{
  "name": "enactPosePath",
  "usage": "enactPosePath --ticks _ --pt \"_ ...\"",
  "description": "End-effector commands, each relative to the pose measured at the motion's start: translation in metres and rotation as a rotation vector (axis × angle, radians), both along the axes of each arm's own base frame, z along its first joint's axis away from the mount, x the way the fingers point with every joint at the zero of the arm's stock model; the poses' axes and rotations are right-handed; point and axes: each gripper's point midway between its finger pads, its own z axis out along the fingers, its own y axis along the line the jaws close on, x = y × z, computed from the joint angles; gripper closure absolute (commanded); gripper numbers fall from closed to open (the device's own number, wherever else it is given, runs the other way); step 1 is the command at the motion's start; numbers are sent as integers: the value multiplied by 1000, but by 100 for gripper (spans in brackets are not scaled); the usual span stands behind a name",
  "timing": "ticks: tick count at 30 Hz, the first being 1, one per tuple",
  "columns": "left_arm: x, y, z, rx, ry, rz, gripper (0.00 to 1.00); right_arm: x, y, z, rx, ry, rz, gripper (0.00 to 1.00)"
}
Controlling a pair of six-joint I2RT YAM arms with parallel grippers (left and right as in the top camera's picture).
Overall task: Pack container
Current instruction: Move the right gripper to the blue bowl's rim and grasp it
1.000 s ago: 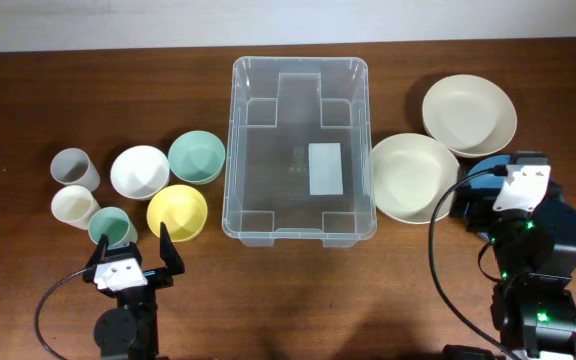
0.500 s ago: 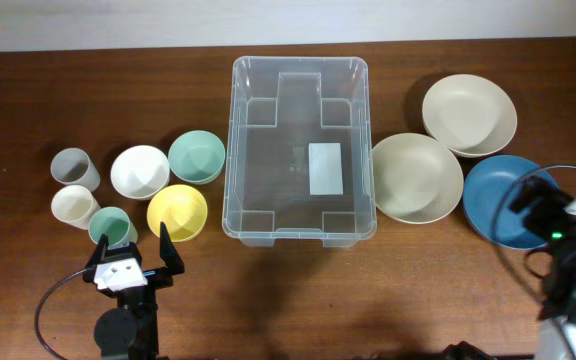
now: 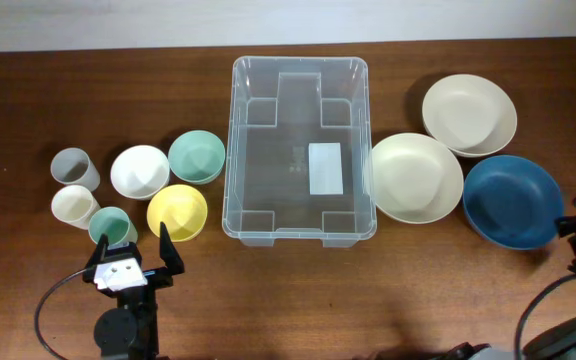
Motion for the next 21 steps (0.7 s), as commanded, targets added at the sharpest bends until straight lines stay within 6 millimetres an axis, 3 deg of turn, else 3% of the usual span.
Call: enactPosePath --ticks 1,6,11,13,15,16,21 --pt "0 0 -1 12 1 1 0 13 6 -22 -59 109 75 6" --pt "0 0 -1 12 1 1 0 25 7 -35 -208 246 146 9" --pt "0 0 -1 12 1 1 0 21 1 -36 -294 340 136 11" --pt "0 0 -1 12 1 1 0 22 -1 -35 -298 335 132 17" --pt "0 0 -1 12 1 1 0 22 -1 -36 -297 335 133 33" --pt "0 0 -1 12 1 1 0 22 -1 -36 -295 334 134 37" --pt "0 0 -1 12 1 1 0 29 4 -46 -258 309 156 39"
